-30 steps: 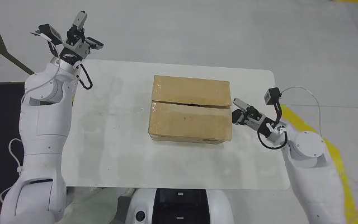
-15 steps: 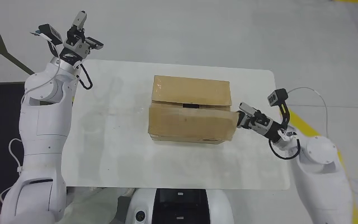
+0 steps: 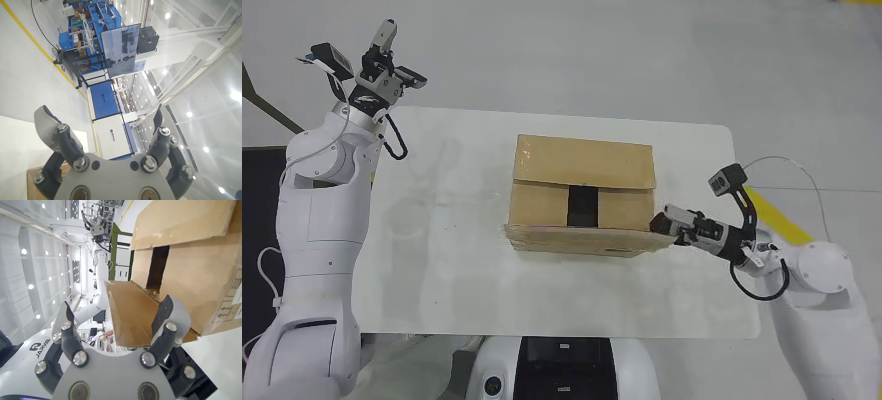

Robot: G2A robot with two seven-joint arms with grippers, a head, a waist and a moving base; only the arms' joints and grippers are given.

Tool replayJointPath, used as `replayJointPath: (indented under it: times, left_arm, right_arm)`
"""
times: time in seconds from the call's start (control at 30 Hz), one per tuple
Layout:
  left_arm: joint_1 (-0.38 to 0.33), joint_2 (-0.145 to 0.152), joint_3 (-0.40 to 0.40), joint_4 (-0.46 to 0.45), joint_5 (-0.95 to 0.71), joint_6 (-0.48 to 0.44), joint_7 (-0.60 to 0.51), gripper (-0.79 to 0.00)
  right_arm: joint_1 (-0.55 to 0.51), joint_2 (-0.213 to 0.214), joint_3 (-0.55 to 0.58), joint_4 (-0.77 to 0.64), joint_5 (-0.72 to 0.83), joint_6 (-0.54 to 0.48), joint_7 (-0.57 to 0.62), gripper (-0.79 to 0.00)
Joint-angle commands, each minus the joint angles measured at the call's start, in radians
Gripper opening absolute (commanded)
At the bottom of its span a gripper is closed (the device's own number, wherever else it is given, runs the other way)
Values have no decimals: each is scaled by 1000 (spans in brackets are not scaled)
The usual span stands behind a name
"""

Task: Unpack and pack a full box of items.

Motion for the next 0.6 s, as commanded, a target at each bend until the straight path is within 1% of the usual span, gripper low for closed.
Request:
replayJointPath:
  times: [0.0,0.23,0.3,0.57]
  left_arm:
    - [0,0,0,0,0,0,0,0]
    - [0,0,0,0,0,0,0,0]
    - [0,0,0,0,0,0,0,0]
    - [0,0,0,0,0,0,0,0]
  right_arm:
    - [-1,3,1,-5,9,-3,25,0]
    - [-8,16,-10,-59,-10,14,126,0]
    - [-10,19,-15,-80,-26,23,137,0]
    - [-1,30,-79,-141,-81,69,203,0]
